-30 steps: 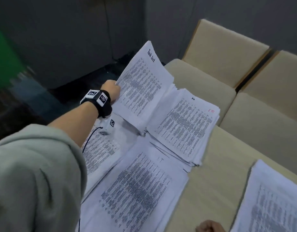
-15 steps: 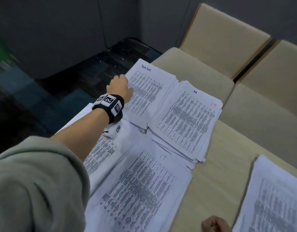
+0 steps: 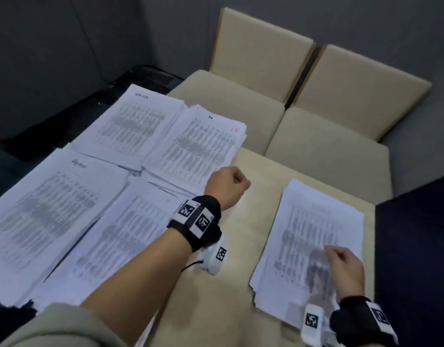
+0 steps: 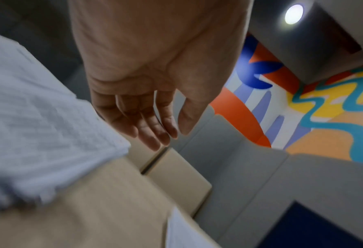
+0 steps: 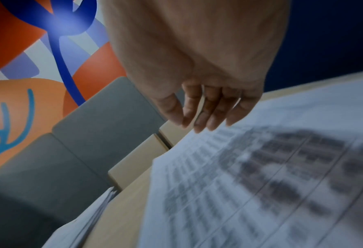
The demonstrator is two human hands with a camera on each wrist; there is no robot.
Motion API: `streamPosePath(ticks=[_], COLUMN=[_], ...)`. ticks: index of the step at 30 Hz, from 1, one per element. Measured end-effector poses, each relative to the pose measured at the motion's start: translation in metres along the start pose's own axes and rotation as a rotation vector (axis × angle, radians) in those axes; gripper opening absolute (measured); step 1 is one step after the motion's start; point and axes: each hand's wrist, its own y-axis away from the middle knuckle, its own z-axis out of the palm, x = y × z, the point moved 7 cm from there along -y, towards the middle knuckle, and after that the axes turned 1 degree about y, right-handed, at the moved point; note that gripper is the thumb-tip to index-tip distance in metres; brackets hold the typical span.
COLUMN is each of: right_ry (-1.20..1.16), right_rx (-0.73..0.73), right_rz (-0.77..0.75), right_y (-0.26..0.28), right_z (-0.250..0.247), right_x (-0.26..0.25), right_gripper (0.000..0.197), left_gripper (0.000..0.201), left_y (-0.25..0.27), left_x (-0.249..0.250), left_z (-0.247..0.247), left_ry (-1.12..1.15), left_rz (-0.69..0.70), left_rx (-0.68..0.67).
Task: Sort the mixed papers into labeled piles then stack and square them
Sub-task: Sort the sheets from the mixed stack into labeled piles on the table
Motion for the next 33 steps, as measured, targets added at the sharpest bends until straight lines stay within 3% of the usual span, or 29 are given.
streamPosePath(ticks=[4,8,11,19,23,26,29,31,33], right_ry=[0.133,0.193,0.21,0.303,0.226,0.137,0.146,0.171,0.173], right_rx=[0.071,0.019,-0.045,-0.094,0.043,0.09,0.048,0.032,0.133], right_rz=[0.122,0.145,0.137,0.136,0.046,-0.065,-0.105,-0.125,-0.182], right_y=[-0.037,-0.057,-0.063,-0.061,-0.061,-0.055,-0.046,-0.039,-0.032], right_z=[-0.049,-0.059,-0.055,-0.042,-0.049,-0.059,-0.062,-0.062,-0.072], right_x=[0.05,0.073,0.077,0.075,0.071,0.066,0.066,0.069,0.071], right_gripper=[0.026,0.046,0.047,0.061,0.025,0.041,0.051,0.045,0.026], left_gripper=[0.013,0.044,0.031,0.025,0.029,0.036,0.041,0.035,0.027], left_y=[0.011,0.02,0.028,0.041,0.036,0.031,0.024,0.018,0.014], left_x=[-0.004,-0.028,-0.036,-0.021,-0.026,-0.035,-0.04,-0.042,-0.041], left_z=[0.089,0.152,0.177,0.192,0.188,0.183,0.181,0.18,0.18], left_ry=[-0.063,-0.27,-0.404,-0.695,-0.692,-0.642,-0.614,-0.623,-0.662], left_rz=[-0.082,-0.186,-0.181,-0.081,-0.101,-0.154,-0.195,-0.188,-0.144], left_rx=[-0.07,-0.14,-0.162,-0.065,-0.025,-0.009,0.003,-0.025,-0.076])
